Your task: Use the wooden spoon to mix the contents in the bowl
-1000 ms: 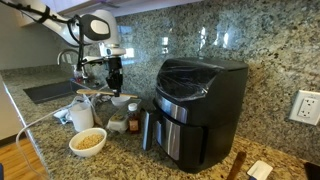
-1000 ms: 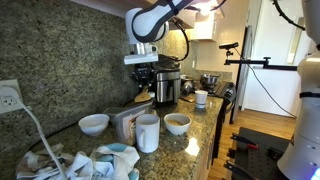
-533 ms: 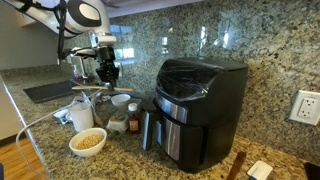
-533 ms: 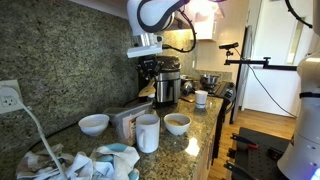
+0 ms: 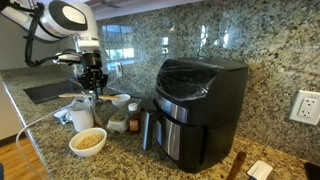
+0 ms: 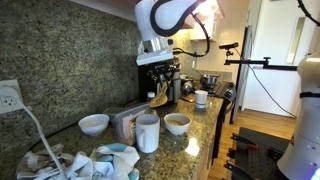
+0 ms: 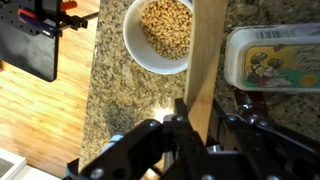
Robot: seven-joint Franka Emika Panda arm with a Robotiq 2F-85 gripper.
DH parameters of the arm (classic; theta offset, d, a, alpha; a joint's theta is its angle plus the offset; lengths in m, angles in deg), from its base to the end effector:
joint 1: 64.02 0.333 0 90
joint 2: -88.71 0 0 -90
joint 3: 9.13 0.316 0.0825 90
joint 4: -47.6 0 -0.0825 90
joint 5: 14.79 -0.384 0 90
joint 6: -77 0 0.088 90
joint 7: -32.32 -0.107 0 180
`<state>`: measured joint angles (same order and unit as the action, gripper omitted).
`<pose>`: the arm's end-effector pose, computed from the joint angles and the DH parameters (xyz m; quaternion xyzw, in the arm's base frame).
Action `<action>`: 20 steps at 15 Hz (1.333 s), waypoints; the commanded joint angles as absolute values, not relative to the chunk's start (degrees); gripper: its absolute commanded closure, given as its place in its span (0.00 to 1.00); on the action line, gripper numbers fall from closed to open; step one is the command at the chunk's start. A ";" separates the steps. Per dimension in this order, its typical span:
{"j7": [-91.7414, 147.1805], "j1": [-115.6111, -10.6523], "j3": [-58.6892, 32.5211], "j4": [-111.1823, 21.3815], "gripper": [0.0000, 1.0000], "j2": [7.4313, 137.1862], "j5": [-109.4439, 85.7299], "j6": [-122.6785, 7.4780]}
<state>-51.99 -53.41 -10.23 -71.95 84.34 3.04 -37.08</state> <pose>0.5368 0.0708 0.3780 0.8275 -0.5381 0.0416 0.1550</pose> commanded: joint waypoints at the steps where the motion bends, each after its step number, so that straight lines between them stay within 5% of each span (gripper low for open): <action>1: -57.14 -55.41 -8.66 -78.29 0.93 89.76 7.58 -37.51; 20: -77.56 -57.48 -4.62 -85.71 0.93 90.11 35.42 -37.52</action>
